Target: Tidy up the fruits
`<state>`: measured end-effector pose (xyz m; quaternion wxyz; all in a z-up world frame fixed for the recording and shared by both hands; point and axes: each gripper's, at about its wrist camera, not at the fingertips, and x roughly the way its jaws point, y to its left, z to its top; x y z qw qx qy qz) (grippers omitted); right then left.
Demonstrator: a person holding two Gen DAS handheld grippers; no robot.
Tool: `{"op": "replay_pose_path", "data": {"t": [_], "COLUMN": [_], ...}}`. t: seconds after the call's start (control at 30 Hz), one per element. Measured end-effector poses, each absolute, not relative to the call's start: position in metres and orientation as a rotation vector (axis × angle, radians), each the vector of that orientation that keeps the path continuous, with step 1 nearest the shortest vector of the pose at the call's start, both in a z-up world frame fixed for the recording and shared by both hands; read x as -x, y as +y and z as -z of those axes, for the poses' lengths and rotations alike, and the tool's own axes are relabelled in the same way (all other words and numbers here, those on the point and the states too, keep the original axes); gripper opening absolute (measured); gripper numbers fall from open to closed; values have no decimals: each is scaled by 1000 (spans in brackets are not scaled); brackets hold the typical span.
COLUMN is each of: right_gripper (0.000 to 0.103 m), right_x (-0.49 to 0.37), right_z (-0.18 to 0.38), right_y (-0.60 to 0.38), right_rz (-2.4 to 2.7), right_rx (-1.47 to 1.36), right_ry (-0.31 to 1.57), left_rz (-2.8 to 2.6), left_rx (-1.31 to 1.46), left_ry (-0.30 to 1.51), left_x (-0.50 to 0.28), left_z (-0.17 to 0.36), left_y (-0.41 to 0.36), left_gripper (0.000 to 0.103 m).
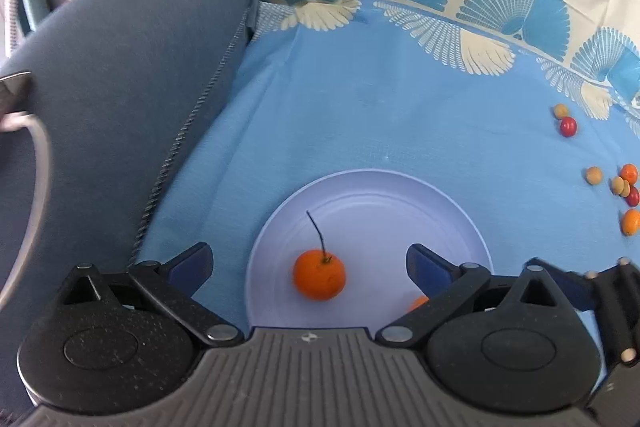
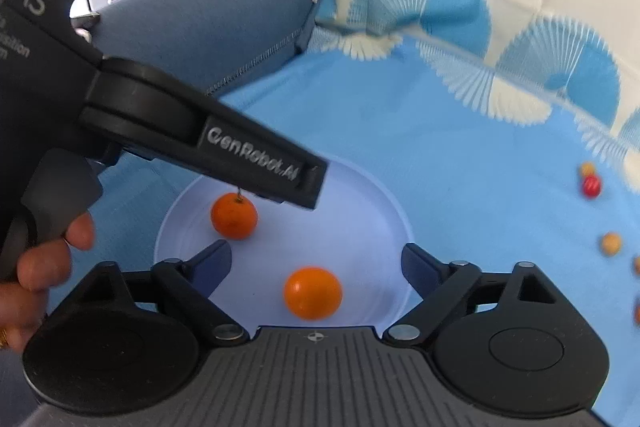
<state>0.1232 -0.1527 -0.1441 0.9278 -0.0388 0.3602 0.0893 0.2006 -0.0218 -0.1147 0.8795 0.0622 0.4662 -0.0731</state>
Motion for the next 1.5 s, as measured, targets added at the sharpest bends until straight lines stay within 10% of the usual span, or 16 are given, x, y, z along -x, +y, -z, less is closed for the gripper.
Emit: {"op": "replay_pose_path", "data": {"t": [1.5], "right_gripper": [102], "right_x": [93], "right_z": [47], "right_y": [-166], "right_rz": [-34], "right_rx": [-12], "right_ry": [545], "left_rz": [72], "left_rx": [-143], "left_ry": [841], "left_x": [5], "left_z": [26], "left_y": [10], "left_gripper": [103]}}
